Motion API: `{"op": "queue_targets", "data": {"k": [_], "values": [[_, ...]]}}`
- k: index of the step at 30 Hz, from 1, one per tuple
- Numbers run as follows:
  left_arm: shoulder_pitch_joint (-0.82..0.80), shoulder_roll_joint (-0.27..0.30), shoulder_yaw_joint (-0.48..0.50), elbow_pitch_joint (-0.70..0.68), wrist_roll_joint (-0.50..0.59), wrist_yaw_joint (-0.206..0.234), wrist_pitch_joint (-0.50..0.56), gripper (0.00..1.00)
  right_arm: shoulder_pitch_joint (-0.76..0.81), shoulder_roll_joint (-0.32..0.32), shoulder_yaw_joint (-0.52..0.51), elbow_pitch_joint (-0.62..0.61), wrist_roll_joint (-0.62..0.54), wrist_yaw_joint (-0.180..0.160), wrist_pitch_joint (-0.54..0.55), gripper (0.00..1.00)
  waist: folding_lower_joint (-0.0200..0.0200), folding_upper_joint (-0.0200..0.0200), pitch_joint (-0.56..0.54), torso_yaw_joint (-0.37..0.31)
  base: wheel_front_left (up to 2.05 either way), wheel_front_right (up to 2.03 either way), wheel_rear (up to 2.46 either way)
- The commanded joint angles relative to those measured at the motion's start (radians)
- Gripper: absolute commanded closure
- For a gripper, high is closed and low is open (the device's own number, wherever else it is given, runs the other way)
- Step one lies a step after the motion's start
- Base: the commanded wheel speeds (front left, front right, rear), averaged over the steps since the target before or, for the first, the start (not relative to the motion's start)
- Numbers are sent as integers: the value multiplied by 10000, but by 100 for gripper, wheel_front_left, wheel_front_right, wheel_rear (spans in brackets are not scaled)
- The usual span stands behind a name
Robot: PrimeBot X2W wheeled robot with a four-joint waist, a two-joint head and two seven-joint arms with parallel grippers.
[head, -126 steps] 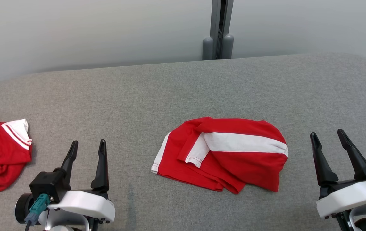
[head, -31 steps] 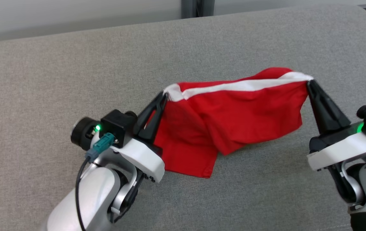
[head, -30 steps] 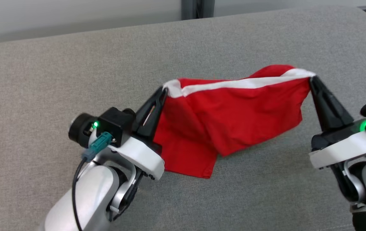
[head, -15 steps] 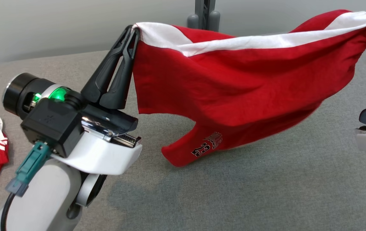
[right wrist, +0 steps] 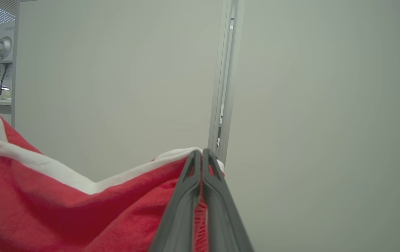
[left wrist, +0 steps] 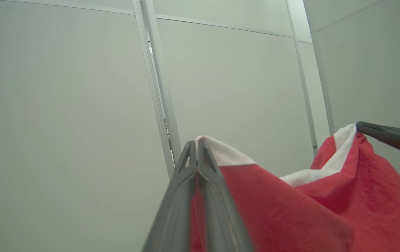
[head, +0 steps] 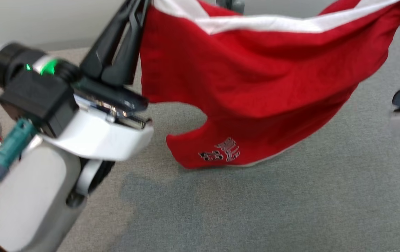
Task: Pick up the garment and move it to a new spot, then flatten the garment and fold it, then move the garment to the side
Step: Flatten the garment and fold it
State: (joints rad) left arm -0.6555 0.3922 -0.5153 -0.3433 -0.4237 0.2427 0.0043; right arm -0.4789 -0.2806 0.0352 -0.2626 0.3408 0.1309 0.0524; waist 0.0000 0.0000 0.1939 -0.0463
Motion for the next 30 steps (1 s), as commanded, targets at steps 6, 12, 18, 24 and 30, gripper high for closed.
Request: {"op": "queue_targets", "data": {"k": [6, 12, 18, 24, 30], "values": [[-2091, -480, 318, 1650, -405, -737, -373, 100, -2265, -363, 487, 1266, 613, -5, -247, 100, 0, 0, 899, 119, 0, 0, 0], [-4606, -1198, 483, 4253, -582, -1457, -830, 100, -5045, -522, 1249, 3436, 1143, -3, -647, 100, 0, 0, 1754, 307, 0, 0, 0], [-6848, -1860, 744, 7425, -681, -1871, -1552, 100, -7709, -156, 1877, 6303, 1512, -3, -1540, 100, 0, 0, 2310, 398, 0, 0, 0], [-8083, -2384, 974, 10611, -1058, -2179, -1812, 100, -9358, 728, 2307, 9434, 2155, -3, -2043, 100, 0, 0, 2457, 369, 0, 0, 0], [-8469, -2773, 1007, 12452, -1335, -2642, -2205, 100, -9942, 1055, 3160, 11003, 2652, -3, -2365, 100, 0, 0, 2905, 411, 0, 0, 0]]}}
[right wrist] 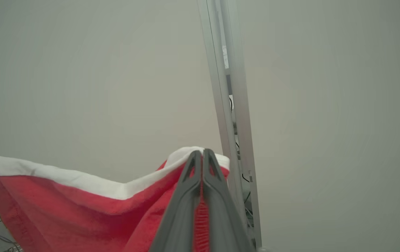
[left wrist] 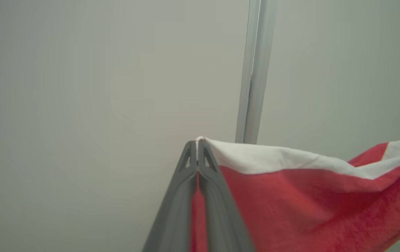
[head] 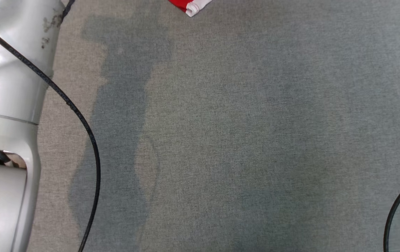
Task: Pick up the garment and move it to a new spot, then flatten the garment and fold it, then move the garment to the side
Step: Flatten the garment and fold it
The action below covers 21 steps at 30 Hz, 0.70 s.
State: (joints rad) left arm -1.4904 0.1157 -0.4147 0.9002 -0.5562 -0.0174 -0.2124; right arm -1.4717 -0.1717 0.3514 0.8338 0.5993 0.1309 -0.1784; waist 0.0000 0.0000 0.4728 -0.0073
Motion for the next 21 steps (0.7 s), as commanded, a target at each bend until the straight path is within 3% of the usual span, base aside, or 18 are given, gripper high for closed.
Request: {"op": "queue_targets", "data": {"k": [1, 9, 15, 21], "values": [[-45, -72, 18, 209, -92, -132, -109, 100, 28, -20, 131, 196, 212, -3, -75, 100, 0, 0, 205, 37, 0, 0, 0], [1883, -402, 17, 676, -155, -527, -521, 100, 1782, -310, 1039, 346, 1456, -3, -600, 100, 0, 0, 412, 101, 0, 0, 0], [4563, -421, 590, -1011, 442, -436, -520, 100, 4319, -560, 1414, -525, 2600, -3, -829, 100, 0, 0, 125, -19, 0, 0, 0], [6867, -396, 814, -2598, 1085, -395, -522, 100, 6327, -853, 1541, -1706, 2947, -3, -896, 100, 0, 0, -289, -125, 0, 0, 0]]}}
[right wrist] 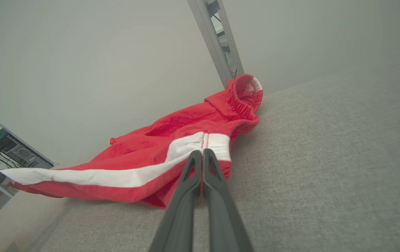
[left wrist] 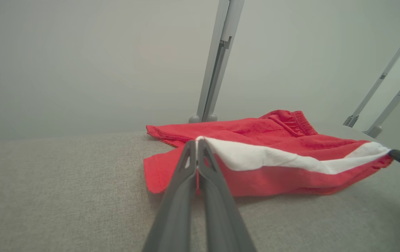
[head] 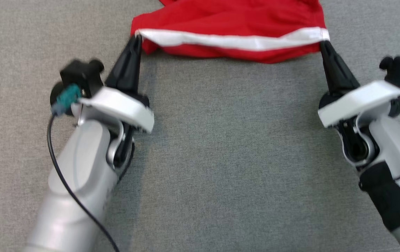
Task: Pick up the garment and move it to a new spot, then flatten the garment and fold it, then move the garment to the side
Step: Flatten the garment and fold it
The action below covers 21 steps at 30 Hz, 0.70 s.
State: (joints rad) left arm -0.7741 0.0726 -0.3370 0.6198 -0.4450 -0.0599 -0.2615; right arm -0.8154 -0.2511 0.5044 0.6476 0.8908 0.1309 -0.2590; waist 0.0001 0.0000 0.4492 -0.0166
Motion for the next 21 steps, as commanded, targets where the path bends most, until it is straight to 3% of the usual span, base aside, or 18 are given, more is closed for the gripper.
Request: {"op": "queue_targets", "data": {"k": [1, 6, 10, 21], "values": [[82, 66, 53, -145, 130, 52, -32, 100, 128, -155, -74, -127, -1, -3, -91, 100, -1, 0, -164, -30, 0, 0, 0], [2323, 366, 143, -1701, 424, 128, -33, 100, 2115, -338, -400, -1495, -321, -3, -89, 100, -1, 0, -827, -184, 0, 0, 0], [4400, 755, 115, -3443, 624, 584, 88, 100, 3956, -394, -943, -2377, -706, -3, -79, 100, -1, 0, -1532, -220, 0, 0, 0], [8047, 1505, -431, -7751, 549, 1727, 2499, 100, 7278, -208, -2508, -4778, -1722, -2, 1379, 100, -1, 0, -2738, -94, 0, 0, 0]]}}
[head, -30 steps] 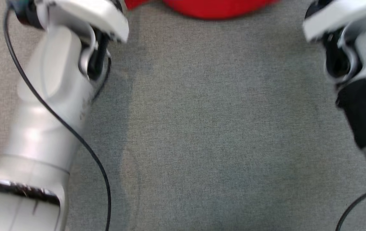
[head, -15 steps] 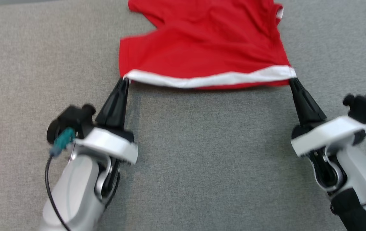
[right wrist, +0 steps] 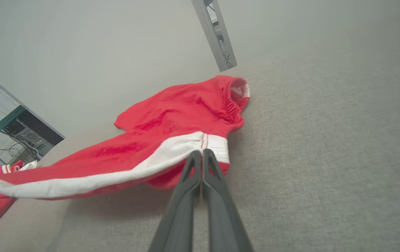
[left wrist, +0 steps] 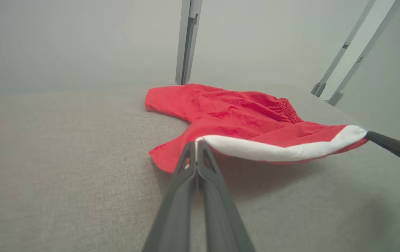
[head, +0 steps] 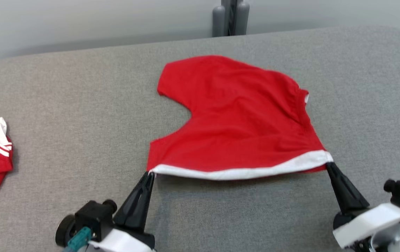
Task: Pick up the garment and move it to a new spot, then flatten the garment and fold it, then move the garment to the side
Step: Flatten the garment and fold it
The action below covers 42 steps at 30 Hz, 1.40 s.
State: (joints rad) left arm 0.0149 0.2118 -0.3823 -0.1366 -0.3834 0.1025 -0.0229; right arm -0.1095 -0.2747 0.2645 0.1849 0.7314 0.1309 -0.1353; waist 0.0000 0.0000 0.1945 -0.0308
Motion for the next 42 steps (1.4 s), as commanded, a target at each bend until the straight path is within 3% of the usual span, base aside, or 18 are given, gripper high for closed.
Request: {"op": "queue_targets", "data": {"k": [1, 11, 21, 27, 33, 42], "values": [[424, 152, -35, -518, -76, 190, 349, 100, 546, 51, -298, -391, -304, -3, 376, 100, 0, 0, -286, 68, 0, 0, 0], [2077, 578, -271, -3021, -234, 940, 1973, 100, 3159, 1180, -2124, -3001, -1626, -3, 2567, 100, 0, 0, -513, 216, 0, 0, 0], [1871, 786, -30, -3368, -191, 1090, 2276, 100, 3269, 1740, -2620, -3647, -2111, -3, 3288, 100, 0, 0, -276, 93, 0, 0, 0], [407, 895, 412, -2894, -84, 782, 2012, 100, 2287, 1958, -2702, -3497, -2049, -3, 2995, 100, 0, 0, 355, -211, 0, 0, 0], [-1976, 1032, 613, -1925, -44, 90, 1943, 100, 608, 2102, -2553, -2874, -1973, -3, 2453, 100, 0, 0, 1201, -692, 0, 0, 0], [-6232, 579, 584, 1013, -186, -838, 2024, 100, -2015, 2185, -2023, -1184, -1982, -3, 1686, 100, 0, 0, 2627, -1267, 0, 0, 0]]}}
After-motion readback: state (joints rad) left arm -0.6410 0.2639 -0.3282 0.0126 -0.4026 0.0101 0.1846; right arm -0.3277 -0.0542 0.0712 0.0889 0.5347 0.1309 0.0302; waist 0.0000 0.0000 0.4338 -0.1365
